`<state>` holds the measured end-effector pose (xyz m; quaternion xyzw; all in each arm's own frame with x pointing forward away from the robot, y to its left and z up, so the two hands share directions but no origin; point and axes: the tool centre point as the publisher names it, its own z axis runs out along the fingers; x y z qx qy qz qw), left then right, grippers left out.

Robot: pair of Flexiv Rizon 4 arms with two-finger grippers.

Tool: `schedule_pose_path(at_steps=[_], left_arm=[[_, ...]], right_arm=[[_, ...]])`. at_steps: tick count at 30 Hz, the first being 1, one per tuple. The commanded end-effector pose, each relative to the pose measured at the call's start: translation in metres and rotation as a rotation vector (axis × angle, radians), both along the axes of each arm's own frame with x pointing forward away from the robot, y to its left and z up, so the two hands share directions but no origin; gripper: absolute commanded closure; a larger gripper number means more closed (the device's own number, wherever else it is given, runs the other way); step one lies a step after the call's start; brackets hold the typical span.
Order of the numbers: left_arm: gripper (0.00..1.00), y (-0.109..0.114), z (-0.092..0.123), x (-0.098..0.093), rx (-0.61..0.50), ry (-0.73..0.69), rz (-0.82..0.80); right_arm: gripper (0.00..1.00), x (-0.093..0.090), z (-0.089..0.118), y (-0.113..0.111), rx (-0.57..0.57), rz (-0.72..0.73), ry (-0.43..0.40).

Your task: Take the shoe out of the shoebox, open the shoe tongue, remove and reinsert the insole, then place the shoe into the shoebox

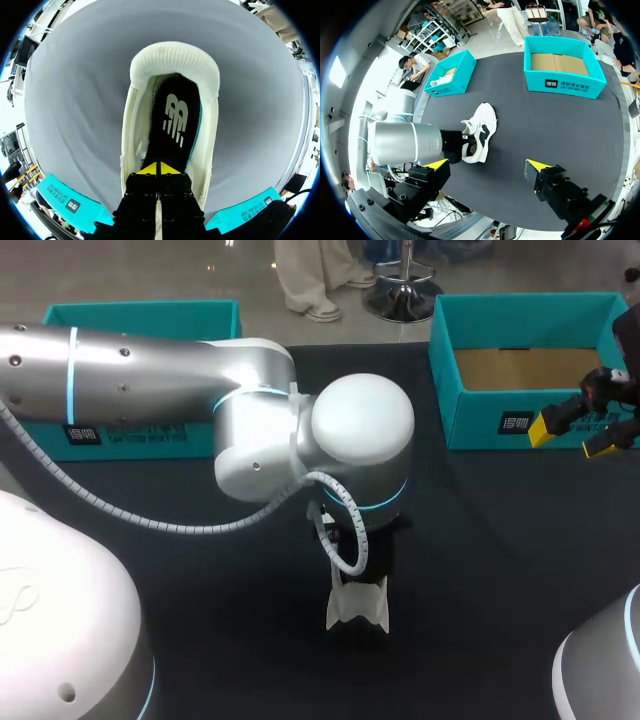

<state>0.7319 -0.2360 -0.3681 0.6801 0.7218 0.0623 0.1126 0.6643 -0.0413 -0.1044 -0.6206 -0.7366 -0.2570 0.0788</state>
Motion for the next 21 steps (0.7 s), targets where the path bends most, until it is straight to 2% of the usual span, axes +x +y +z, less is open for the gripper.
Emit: schedule_pose_path(at_steps=[1,7,9,13,16,21], left_arm=[[1.00,-0.0001,0.0012,0.0032,0.005,-0.007,0.001],[1.00,0.0022,-0.0015,0.0027,0.008,0.012,0.011],[0.71,0.0026,-0.0020,0.0010,0.009,0.019,0.014],[0.51,0.0018,-0.0028,-0.0022,0.010,0.025,0.017],[0.25,0.0013,-0.0034,-0.0032,0.014,0.026,0.014],[0.13,0.0013,-0.0048,-0.0034,0.018,0.030,0.011]], right_arm=[[0.00,0.0038,0.0003,0.0011,-0.003,0.001,0.007],[0.00,0.0038,0.0003,0.0011,-0.003,0.001,0.007],[0.00,0.0038,0.0003,0.0011,-0.003,0.001,0.007],[0.00,0.0038,0.0003,0.0011,-0.003,0.001,0.007],[0.00,0.0038,0.0003,0.0011,-0.003,0.001,0.007],[0.00,0.0038,0.0003,0.0011,-0.003,0.001,0.007]])
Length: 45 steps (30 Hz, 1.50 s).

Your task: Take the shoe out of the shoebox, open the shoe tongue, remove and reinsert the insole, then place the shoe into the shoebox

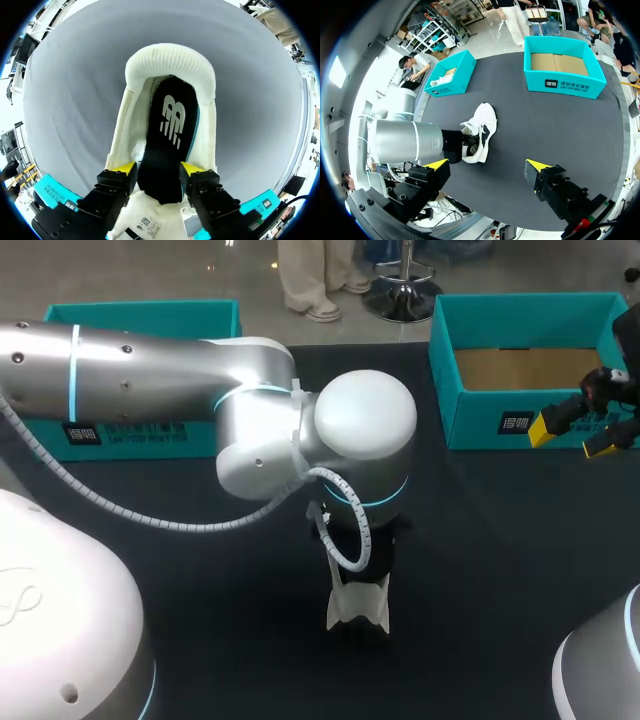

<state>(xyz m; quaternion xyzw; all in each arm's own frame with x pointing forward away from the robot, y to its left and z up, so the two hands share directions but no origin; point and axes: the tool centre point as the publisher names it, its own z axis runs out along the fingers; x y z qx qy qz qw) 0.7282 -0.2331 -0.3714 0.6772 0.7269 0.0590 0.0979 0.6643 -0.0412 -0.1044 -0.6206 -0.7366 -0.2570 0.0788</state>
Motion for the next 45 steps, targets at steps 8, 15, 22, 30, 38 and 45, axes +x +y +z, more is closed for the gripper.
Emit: schedule_pose_path(at_steps=[8,15,22,30,38,45], left_arm=[[0.02,-0.001,-0.003,0.000,0.004,0.011,0.002],[0.00,0.000,-0.002,0.000,-0.001,0.016,0.009],[0.00,0.000,0.001,0.001,-0.007,0.021,0.013],[0.00,0.000,0.007,0.000,-0.014,0.024,0.012],[0.00,0.000,0.013,-0.001,-0.018,0.019,0.007],[0.00,0.001,0.021,0.000,-0.010,0.003,0.005]], right_arm=[[0.00,0.004,0.000,0.001,-0.003,0.001,0.007],[0.00,0.004,0.000,0.001,-0.003,0.001,0.007],[0.00,0.004,0.000,0.001,-0.003,0.001,0.007],[0.00,0.004,0.000,0.001,-0.003,0.001,0.007],[0.00,0.004,0.000,0.001,-0.003,0.001,0.007],[0.00,0.004,0.000,0.001,-0.003,0.001,0.007]])
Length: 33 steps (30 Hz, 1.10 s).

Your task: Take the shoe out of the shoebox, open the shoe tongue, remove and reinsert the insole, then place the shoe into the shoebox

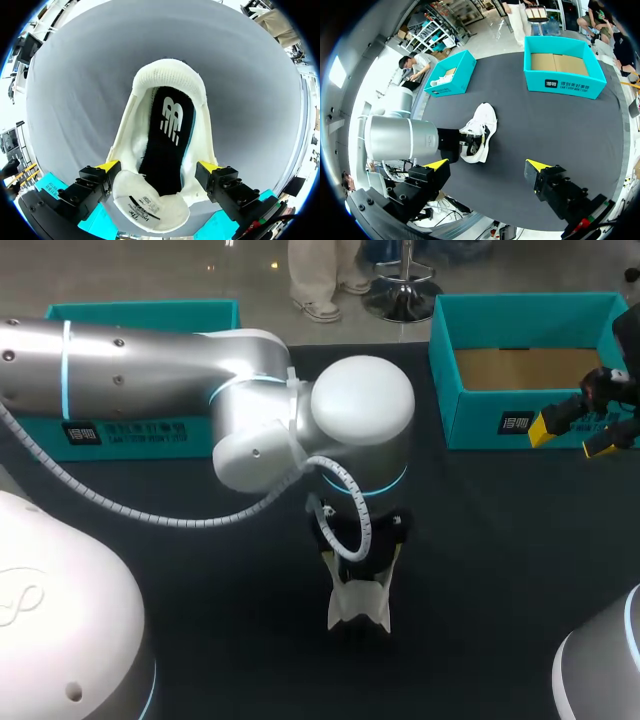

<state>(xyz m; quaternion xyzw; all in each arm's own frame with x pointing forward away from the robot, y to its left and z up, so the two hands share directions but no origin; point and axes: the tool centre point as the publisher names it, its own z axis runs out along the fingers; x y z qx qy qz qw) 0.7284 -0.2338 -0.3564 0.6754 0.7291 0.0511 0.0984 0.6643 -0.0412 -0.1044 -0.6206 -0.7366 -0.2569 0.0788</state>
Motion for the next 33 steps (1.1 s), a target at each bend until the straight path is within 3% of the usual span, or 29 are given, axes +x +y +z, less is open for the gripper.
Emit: schedule_pose_path(at_steps=[1,14,33], left_arm=[[0.00,0.002,0.007,0.000,0.003,-0.009,0.001],[0.00,0.008,0.026,0.003,-0.004,-0.024,0.005],[0.00,0.020,0.066,0.029,-0.019,-0.008,0.021]], right_arm=[[0.00,0.004,0.000,0.001,-0.003,0.001,0.007],[0.00,0.004,0.000,0.001,-0.003,0.001,0.007],[0.00,0.004,0.000,0.001,-0.003,0.001,0.007]])
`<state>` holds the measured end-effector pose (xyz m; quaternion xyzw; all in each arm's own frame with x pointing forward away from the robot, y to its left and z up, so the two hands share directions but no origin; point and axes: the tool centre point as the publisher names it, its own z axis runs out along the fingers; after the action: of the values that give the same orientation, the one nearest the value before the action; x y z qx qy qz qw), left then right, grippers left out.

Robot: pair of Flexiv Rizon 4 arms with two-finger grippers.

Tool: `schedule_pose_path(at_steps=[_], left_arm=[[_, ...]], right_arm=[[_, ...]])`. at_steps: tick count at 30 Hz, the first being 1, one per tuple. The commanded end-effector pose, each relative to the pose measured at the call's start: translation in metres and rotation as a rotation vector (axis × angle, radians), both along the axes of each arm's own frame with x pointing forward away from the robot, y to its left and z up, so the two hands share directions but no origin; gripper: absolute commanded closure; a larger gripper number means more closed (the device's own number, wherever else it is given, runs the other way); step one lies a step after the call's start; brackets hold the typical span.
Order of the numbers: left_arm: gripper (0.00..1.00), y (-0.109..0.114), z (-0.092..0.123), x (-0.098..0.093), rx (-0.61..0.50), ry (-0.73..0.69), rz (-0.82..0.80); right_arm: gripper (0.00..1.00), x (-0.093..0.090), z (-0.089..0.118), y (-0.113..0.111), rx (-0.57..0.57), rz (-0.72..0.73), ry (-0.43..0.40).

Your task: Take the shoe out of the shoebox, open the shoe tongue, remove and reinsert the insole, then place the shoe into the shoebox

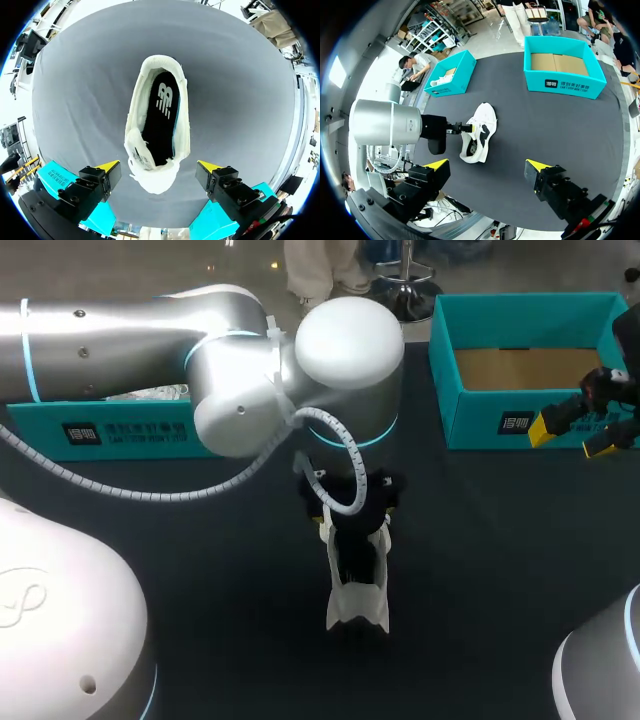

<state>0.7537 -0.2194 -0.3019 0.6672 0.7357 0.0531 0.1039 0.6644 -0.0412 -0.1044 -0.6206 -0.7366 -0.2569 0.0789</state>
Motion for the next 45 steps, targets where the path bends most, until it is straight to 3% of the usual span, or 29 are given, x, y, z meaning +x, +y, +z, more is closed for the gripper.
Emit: schedule_pose_path(at_steps=[1,7,8,9,10,11,12,19,26,34,45], left_arm=[[0.00,0.006,0.014,0.006,-0.014,0.004,0.001],[0.00,0.010,0.033,0.031,-0.023,0.069,-0.009],[0.09,0.011,0.035,0.035,-0.018,0.085,-0.013],[0.29,0.011,0.037,0.039,-0.014,0.098,-0.017],[0.55,0.012,0.038,0.043,-0.009,0.109,-0.029],[0.95,0.012,0.039,0.046,-0.006,0.114,-0.036],[1.00,0.012,0.040,0.050,0.002,0.121,-0.042],[1.00,0.010,0.036,0.067,0.011,0.165,-0.068],[1.00,0.005,0.029,0.069,-0.016,0.169,-0.060],[1.00,0.000,0.006,0.049,-0.014,0.159,-0.078],[1.00,0.007,-0.024,0.004,-0.002,0.163,-0.128]], right_arm=[[0.00,0.004,0.000,0.001,-0.003,0.001,0.007],[0.00,0.004,0.000,0.001,-0.003,0.001,0.007],[0.00,0.004,0.000,0.001,-0.003,0.001,0.007],[0.00,0.004,0.000,0.001,-0.003,0.001,0.007],[0.00,0.004,0.000,0.001,-0.003,0.001,0.007],[0.00,0.004,0.000,0.001,-0.003,0.001,0.007],[0.00,0.004,0.000,0.001,-0.003,0.001,0.007],[0.00,0.004,0.000,0.001,-0.003,0.001,0.007],[0.00,0.004,0.000,0.001,-0.003,0.001,0.007],[0.00,0.004,0.000,0.001,-0.003,0.001,0.007],[0.00,0.004,0.000,0.001,-0.003,0.001,0.007]])
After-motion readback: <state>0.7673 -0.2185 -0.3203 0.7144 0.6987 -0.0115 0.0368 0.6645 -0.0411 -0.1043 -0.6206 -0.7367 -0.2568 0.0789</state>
